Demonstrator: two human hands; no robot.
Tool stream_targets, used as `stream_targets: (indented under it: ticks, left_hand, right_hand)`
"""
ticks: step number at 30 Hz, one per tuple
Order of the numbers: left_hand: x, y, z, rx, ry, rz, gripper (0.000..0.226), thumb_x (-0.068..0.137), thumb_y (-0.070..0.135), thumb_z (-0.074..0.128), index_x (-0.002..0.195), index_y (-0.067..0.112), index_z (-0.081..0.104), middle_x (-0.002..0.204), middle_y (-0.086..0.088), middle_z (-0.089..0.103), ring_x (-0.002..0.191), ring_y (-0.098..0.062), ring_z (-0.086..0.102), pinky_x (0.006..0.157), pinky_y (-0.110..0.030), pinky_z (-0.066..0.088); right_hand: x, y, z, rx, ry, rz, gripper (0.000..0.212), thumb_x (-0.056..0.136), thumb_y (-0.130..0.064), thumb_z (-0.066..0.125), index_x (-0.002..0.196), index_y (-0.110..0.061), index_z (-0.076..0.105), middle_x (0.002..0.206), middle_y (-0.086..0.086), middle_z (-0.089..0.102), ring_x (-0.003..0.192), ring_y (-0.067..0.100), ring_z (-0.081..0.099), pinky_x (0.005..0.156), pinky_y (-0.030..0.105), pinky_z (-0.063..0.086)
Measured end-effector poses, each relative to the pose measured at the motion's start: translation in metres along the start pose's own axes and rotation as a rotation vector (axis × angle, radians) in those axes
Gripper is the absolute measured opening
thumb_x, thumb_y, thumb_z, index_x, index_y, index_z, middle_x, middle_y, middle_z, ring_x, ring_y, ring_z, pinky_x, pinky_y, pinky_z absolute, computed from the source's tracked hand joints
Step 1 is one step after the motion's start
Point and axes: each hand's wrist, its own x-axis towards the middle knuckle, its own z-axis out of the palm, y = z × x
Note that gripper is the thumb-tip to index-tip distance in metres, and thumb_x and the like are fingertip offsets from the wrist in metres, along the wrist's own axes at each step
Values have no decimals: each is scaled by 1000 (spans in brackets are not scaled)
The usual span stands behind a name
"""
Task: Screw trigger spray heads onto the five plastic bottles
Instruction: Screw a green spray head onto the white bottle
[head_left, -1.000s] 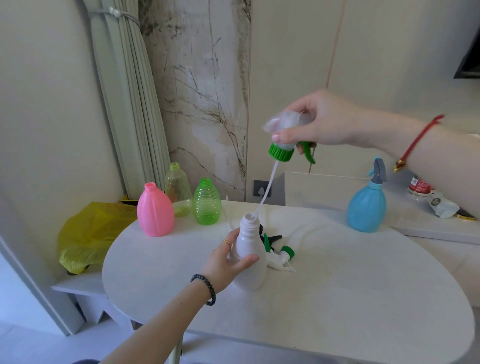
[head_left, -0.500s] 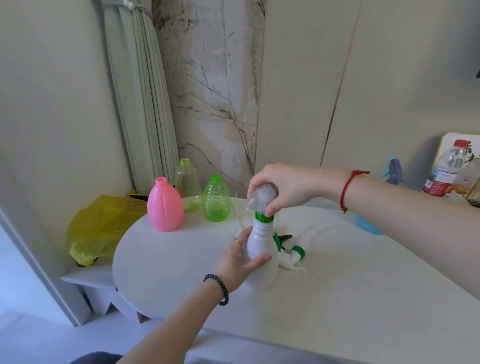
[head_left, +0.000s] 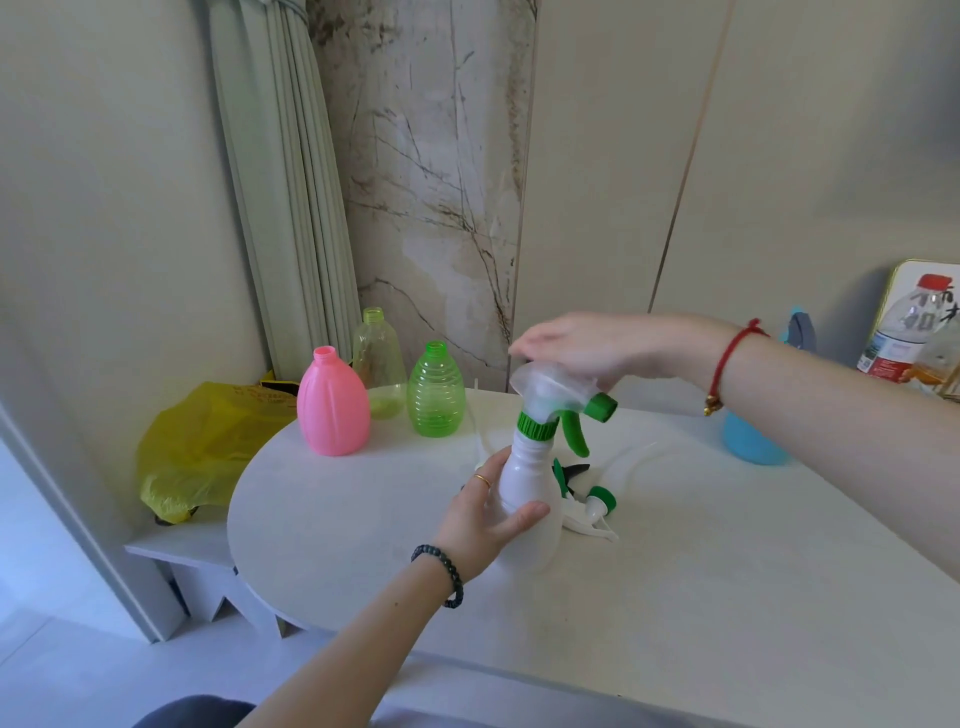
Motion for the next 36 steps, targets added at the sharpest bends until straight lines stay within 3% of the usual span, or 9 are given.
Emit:
stream_targets:
  ticks: [2,5,11,16,19,23,27,31,36]
  left_hand:
    - [0,0,0,-7,1,-3,45,76,36,66,102,59,37,106,26,55,90,21,51,71,1,40]
    - [0,-1,2,4,17,4,46,76,36,66,100,62,36,106,25,56,91,20,51,72,1,39]
    - [3,-7,4,14,39,4,48,74,43,65,101,64,31,117,11,56,111,-13,51,94,-30,41]
    - [2,-4,4,14,46,8,47,77,40,64,102,62,31,116,16,54,108,-4,50,86,-15,38]
    - [2,-3,5,15,45,6,49,77,40,64,106,59,30,120,12,54,108,-7,49,86,-19,38]
    - [1,-4,5,17,39,13,49,76,42,64,108,58,30,123,8,55,113,-11,49,94,-28,40]
    - [1,-5,5,16,44,0,49,77,39,65,104,62,31,115,15,58,107,-2,53,80,-8,41]
    - [2,-4,5,-7,44,2,47,77,37,65,103,62,35,109,26,56,96,18,52,74,-2,41]
    - [1,-5,6,-12,36,-20,54,78,37,64,119,49,31,121,14,54,109,1,51,85,-11,41]
  right_hand:
    - [-3,16,-5,207,31,-28,39,93,-5,36,129,-18,46,117,12,62,83,18,60,64,27,52]
    - [-4,42,10,198,-41,-133,51,82,13,47,119,-22,51,107,-3,63,94,13,60,74,23,49]
    - [3,58,62,661,29,-306,28,79,-4,66,100,-22,64,99,-5,70,91,3,65,80,19,52]
    - [4,58,87,836,345,-237,25,67,-9,77,85,-16,60,87,0,68,85,17,66,83,33,53]
    - [3,54,100,875,475,-172,40,64,-14,80,96,-10,57,94,4,67,86,18,65,82,33,52]
    - [0,52,101,957,380,-196,24,76,-13,70,99,-17,63,96,3,68,95,20,63,87,33,50]
    - [-4,56,97,1068,352,-229,19,79,-3,65,94,-14,65,92,5,69,95,23,64,91,37,51]
    - [-4,51,102,1021,482,-194,22,70,-5,74,87,-15,64,80,1,68,80,17,64,76,31,52]
    - [-1,47,108,852,605,-115,24,60,-26,83,75,-17,66,72,-4,68,70,9,62,67,23,48]
